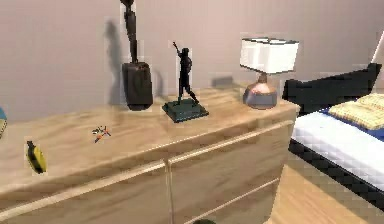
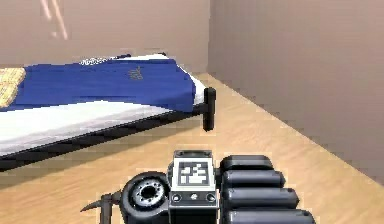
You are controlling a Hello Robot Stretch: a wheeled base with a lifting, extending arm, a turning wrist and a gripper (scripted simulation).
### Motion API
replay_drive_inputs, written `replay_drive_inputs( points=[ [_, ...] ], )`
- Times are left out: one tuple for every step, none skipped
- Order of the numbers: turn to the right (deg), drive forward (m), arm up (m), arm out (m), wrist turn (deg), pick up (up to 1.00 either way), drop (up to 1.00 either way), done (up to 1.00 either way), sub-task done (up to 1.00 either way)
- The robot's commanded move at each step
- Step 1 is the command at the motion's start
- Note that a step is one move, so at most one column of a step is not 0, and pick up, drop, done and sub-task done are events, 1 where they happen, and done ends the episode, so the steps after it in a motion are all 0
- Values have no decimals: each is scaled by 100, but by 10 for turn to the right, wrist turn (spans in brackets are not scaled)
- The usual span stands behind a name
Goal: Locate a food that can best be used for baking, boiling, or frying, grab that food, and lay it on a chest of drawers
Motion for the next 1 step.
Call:
replay_drive_inputs(
  points=[
    [0,35,0,0,0,0,0,0,0]
  ],
)
